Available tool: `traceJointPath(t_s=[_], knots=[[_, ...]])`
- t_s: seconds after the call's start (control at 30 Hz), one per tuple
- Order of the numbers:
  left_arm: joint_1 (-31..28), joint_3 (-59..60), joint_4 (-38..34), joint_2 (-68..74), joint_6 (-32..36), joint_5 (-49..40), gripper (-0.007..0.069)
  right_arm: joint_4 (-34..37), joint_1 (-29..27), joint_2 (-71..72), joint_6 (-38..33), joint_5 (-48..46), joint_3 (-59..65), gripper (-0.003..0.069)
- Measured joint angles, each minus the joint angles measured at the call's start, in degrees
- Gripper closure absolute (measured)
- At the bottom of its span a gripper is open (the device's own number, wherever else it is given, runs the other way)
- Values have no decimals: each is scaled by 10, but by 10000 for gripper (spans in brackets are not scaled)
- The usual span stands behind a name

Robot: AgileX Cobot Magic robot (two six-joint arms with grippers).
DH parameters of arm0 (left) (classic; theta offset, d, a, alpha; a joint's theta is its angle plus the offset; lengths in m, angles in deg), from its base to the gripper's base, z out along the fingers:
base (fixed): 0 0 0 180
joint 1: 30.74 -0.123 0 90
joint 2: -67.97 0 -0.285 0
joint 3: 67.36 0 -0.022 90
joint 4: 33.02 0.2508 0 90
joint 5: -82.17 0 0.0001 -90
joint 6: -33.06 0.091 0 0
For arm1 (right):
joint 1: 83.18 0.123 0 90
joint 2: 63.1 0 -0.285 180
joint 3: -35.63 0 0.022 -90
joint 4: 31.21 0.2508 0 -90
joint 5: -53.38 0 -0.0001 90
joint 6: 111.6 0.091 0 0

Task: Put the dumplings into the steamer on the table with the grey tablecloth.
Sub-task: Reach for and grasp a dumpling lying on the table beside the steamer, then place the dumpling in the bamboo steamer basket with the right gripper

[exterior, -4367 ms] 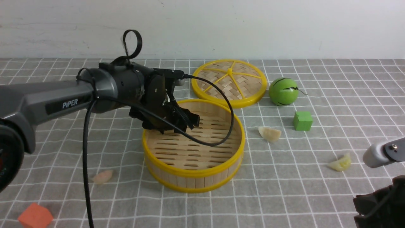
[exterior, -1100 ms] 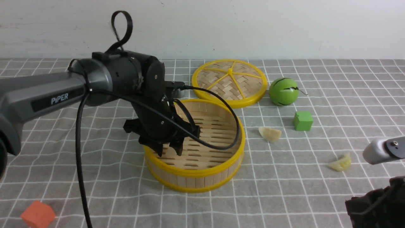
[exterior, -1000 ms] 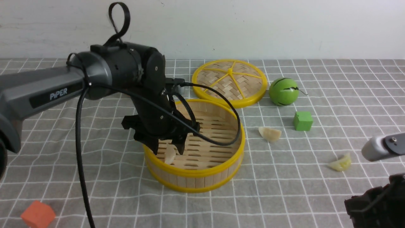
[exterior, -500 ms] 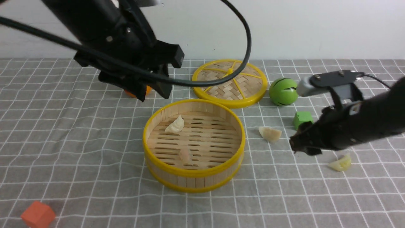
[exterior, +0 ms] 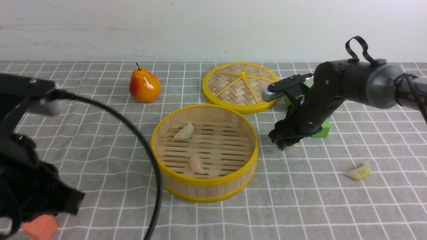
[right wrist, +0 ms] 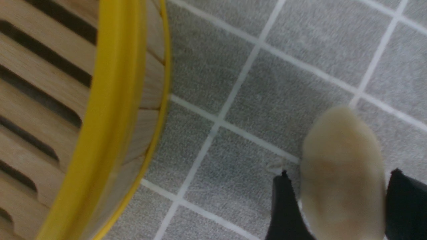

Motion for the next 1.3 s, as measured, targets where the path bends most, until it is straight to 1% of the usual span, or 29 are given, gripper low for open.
traceJointPath(t_s=[0.03, 0.1, 0.13, 0.27, 0.3, 0.37, 0.47, 0.5, 0.57, 0.67, 0.73, 0.9, 0.93, 0.97, 1.0, 1.03, 1.07, 1.13, 1.23, 1.3], knots=[[0, 0, 2, -3, -1, 1, 588, 0, 0, -1, 0, 0, 0, 284], [0, 37, 22, -43, -14, 15, 588, 1, 0, -8, 0, -2, -3, 353], [0, 50, 32, -61, -20, 17, 588, -2, 0, -8, -1, -3, -5, 370], [0, 86, 72, -106, -41, 18, 588, -16, 0, -5, -1, -18, -6, 368], [0, 108, 100, -134, -62, 21, 588, -23, 0, 3, -1, -33, -10, 368], [0, 133, 131, -169, -91, 33, 587, -22, 0, 23, -1, -46, -22, 368], [0, 184, 189, -217, -157, 86, 587, 27, 7, 66, -9, -50, -44, 368], [0, 204, 205, -228, -177, 105, 587, 52, 14, 77, -17, -49, -48, 368], [0, 229, 230, -243, -211, 143, 587, 80, 24, 90, -37, -48, -52, 368], [0, 291, 278, -285, -275, 233, 587, 176, 73, 86, -118, -28, -54, 368], [0, 309, 288, -301, -288, 262, 587, 204, 90, 61, -144, -3, -54, 368], [0, 325, 295, -336, -297, 283, 587, 225, 102, -9, -158, 75, -51, 367], [0, 325, 295, -336, -297, 283, 587, 225, 102, -10, -158, 75, -51, 365], [0, 326, 296, -345, -297, 284, 587, 225, 101, -19, -156, 83, -51, 334], [0, 326, 296, -346, -297, 284, 587, 225, 101, -19, -156, 83, -51, 321], [0, 327, 297, -350, -297, 284, 587, 226, 100, -20, -149, 82, -51, 263], [0, 327, 297, -351, -297, 284, 587, 226, 100, -20, -148, 82, -51, 253], [0, 327, 297, -353, -297, 280, 582, 229, 100, -13, -138, 69, -51, 117], [0, 327, 297, -356, -297, 273, 578, 224, 99, 4, -135, 42, -51, 25], [0, 328, 297, -355, -297, 270, 575, 214, 95, 29, -126, 2, -51, -4]])
